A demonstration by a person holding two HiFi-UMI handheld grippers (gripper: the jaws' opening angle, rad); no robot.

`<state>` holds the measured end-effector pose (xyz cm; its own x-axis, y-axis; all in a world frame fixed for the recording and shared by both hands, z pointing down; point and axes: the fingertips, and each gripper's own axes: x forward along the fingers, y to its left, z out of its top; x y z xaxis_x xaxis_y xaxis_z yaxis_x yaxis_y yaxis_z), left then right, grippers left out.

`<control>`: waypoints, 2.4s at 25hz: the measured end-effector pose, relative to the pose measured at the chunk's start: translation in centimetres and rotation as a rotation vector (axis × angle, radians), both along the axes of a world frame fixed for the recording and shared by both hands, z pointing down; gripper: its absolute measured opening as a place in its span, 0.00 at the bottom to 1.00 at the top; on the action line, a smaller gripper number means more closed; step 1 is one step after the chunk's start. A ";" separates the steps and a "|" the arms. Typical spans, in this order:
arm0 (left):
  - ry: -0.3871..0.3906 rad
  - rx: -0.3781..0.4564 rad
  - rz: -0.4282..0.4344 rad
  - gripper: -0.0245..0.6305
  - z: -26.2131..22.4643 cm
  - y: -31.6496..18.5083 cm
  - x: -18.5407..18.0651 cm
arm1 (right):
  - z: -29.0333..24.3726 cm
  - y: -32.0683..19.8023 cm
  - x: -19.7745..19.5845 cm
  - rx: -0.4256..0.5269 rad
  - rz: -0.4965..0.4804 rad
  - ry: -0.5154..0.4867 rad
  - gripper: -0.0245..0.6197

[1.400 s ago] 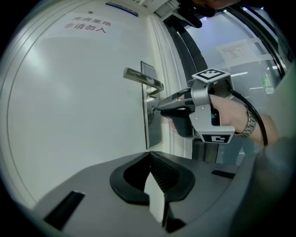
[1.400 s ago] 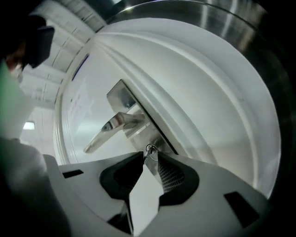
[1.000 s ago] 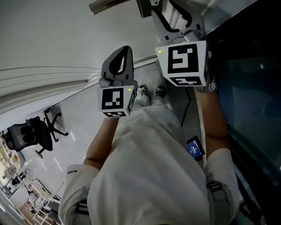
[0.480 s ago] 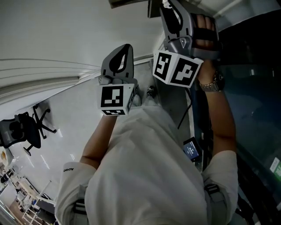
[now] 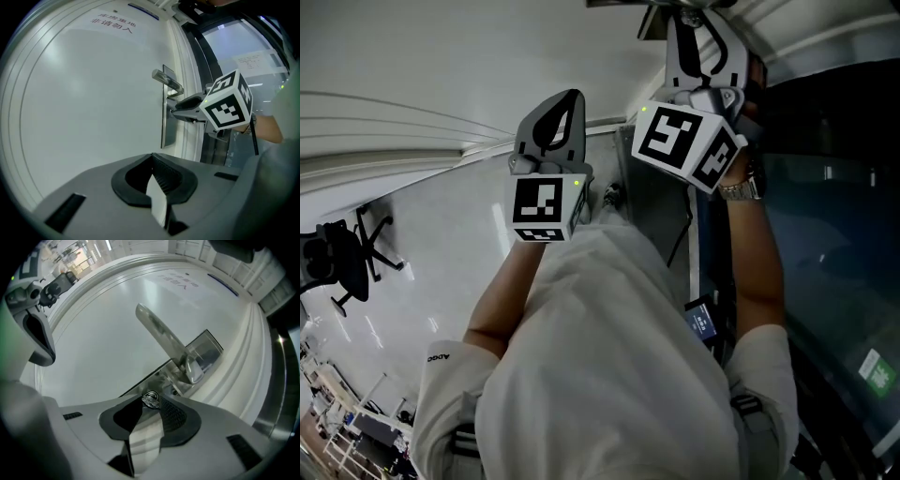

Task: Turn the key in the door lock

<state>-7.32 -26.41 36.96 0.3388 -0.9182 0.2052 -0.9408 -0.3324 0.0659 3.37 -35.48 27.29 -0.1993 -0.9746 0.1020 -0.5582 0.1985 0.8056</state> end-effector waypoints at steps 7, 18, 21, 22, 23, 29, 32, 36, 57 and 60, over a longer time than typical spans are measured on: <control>0.009 -0.007 0.040 0.05 0.1 1.3 0.9 | 0.2 1.0 0.4 0.024 -0.037 -0.179 0.21; -0.011 -0.033 0.074 0.05 1.5 3.1 0.8 | -0.3 5.9 0.6 0.034 -0.313 -0.511 0.21; -0.012 -0.034 0.095 0.05 1.6 3.5 1.1 | 0.9 7.7 0.4 -0.056 -0.384 -0.583 0.21; -0.012 -0.032 0.106 0.05 1.7 3.7 1.3 | 1.5 8.3 0.5 -0.088 -0.392 -0.607 0.21; -0.014 -0.028 0.120 0.05 1.8 3.9 1.6 | 2.2 8.8 0.8 -0.120 -0.389 -0.632 0.21; -0.025 -0.021 0.170 0.05 2.4 5.0 2.6 | 8.0 10.8 3.3 -0.340 -0.269 -0.823 0.11; -0.035 -0.031 0.170 0.05 3.5 5.2 3.3 | 11.0 11.7 5.1 -0.399 -0.203 -0.868 0.08; -0.030 -0.036 0.170 0.05 4.0 5.5 4.0 | 13.0 13.2 6.2 -0.448 -0.149 -0.931 0.05; -0.087 -0.011 0.224 0.05 7.1 13.5 12.0 | 17.8 20.4 7.3 -0.661 -0.258 -0.997 0.05; -0.114 -0.022 0.224 0.05 7.0 13.9 11.7 | 18.0 20.5 7.9 -0.660 -0.225 -1.044 0.05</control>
<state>4.36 -12.47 43.91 0.5066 -0.8179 0.2728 -0.8457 -0.5329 -0.0275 11.24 -14.99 45.32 -0.6342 -0.7316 0.2501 -0.7701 0.5688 -0.2887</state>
